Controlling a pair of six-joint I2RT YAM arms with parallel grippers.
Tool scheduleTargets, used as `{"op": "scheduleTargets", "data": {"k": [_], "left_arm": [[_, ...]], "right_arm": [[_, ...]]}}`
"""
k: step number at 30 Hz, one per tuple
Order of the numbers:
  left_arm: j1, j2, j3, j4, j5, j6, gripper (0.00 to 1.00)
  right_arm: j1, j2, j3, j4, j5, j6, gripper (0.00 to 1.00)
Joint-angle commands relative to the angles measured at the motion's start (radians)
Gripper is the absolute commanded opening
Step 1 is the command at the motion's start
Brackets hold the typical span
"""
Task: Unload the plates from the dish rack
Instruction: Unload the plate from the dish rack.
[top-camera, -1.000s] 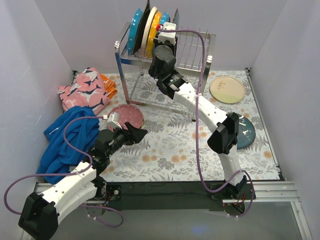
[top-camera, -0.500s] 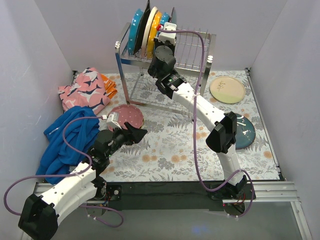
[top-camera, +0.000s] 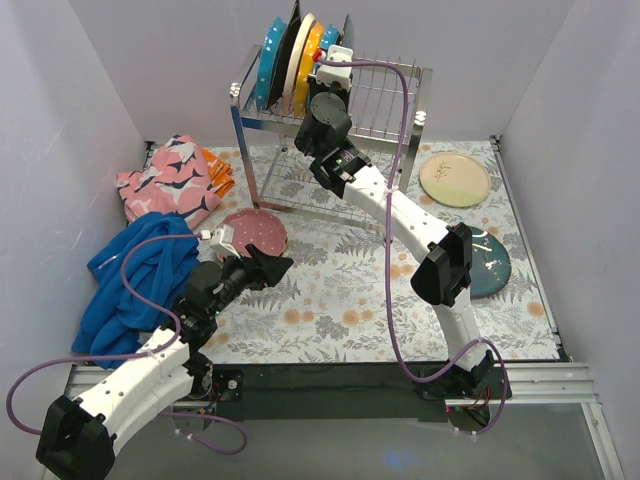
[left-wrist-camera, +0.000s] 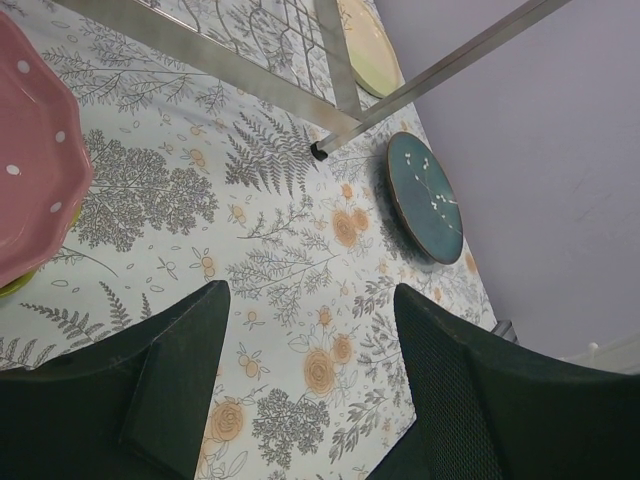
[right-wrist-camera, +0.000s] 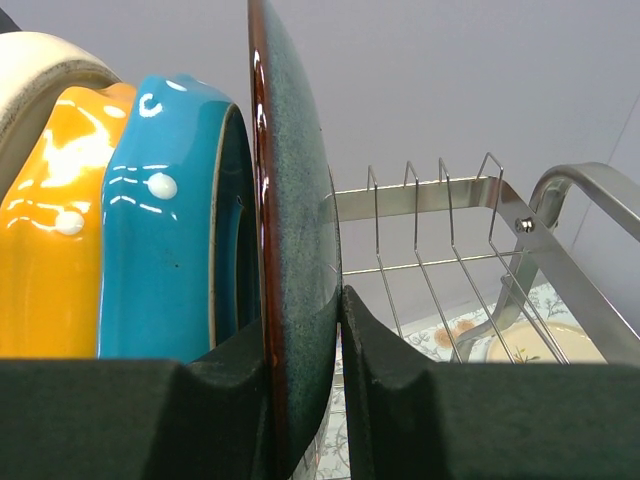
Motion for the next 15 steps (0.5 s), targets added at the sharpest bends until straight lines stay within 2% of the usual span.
{"op": "scheduleTargets", "data": {"k": [1, 15], "left_arm": [[-0.003, 0.012, 0.007, -0.017, -0.011, 0.014, 0.65], [-0.003, 0.014, 0.01, -0.02, -0.011, 0.018, 0.65]], "right_arm": [[0.007, -0.038, 0.043, 0.149, -0.02, 0.009, 0.01], [0.011, -0.093, 0.049, 0.293, -0.123, -0.053, 0.01]]}}
